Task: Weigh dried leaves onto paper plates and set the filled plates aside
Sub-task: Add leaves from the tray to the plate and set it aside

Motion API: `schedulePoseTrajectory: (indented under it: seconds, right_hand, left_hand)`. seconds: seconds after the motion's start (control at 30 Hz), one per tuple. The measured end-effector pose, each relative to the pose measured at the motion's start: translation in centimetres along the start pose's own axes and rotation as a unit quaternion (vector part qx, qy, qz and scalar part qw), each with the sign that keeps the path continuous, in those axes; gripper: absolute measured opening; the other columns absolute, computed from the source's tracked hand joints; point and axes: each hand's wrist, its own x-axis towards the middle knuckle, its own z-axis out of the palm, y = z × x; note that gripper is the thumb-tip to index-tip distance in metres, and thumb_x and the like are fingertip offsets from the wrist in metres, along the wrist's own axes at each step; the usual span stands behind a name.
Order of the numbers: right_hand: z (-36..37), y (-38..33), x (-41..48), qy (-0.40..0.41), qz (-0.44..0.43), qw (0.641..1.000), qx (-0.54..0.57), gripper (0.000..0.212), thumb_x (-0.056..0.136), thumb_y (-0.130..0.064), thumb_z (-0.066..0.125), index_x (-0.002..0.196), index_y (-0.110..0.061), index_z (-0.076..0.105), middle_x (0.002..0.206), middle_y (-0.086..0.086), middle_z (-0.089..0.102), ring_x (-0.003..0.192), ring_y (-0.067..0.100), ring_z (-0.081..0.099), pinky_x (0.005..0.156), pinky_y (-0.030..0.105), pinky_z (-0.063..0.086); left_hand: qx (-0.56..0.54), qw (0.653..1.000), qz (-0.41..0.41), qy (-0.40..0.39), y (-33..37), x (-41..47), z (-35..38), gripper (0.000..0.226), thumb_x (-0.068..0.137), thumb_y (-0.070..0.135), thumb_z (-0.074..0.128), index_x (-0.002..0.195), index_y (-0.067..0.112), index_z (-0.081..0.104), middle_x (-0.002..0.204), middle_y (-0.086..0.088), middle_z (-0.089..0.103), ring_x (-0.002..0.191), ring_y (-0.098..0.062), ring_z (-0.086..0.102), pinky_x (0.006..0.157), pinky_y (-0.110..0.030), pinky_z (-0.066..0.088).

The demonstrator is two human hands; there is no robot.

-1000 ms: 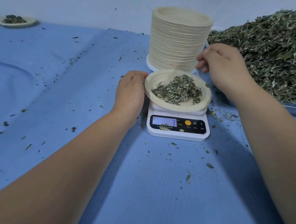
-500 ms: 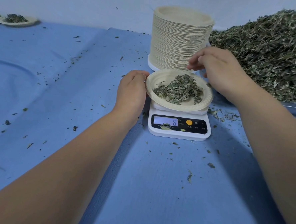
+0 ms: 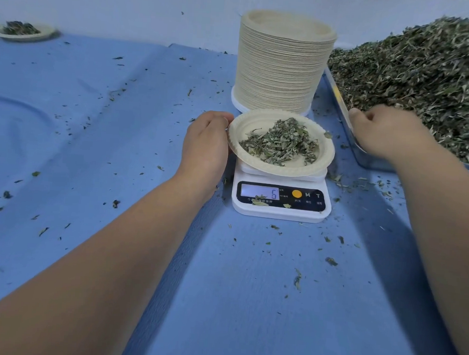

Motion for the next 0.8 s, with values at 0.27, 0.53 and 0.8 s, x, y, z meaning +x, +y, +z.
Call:
schedulePoseTrajectory:
  seconds: [0.27,0.53,0.8]
  right_hand:
    - [-1.0,0.0,-0.2,-0.11,0.024,0.991,-0.072,0.092,0.098,-0.071,0.01,0.145,-0.001,0.047,0.15,0.024,0.045,0.133,0.042,0.045,0.106,0.046,0.039]
    - [-1.0,-0.9,0.1,-0.124,-0.033,0.991,-0.046,0.065,0.102,-0.06,0.036,0.082,-0.002,0.055,0.091,0.02,0.059,0.079,0.03,0.056,0.074,0.036,0.041]
    - [-1.2,-0.6,-0.4,-0.104,0.005,0.991,-0.078,0.083,0.1,-0.07,0.02,0.135,-0.003,0.056,0.139,0.021,0.055,0.121,0.039,0.054,0.095,0.045,0.044]
  left_hand:
    - [-0.007,1.0,-0.007,0.005,0.0,0.0,0.0,0.033,0.069,0.026,0.045,0.084,0.028,0.074,0.096,0.007,0.073,0.095,-0.012,0.069,0.095,-0.051,0.058]
    - [-0.012,1.0,-0.004,0.003,0.1,-0.1,0.0,0.032,0.076,0.021,0.043,0.088,0.025,0.073,0.1,0.002,0.072,0.094,-0.015,0.068,0.094,-0.052,0.058]
    - [-0.007,1.0,0.001,0.004,0.2,-0.1,0.0,0.035,0.07,0.025,0.043,0.089,0.024,0.073,0.1,0.003,0.072,0.099,-0.016,0.068,0.098,-0.051,0.056]
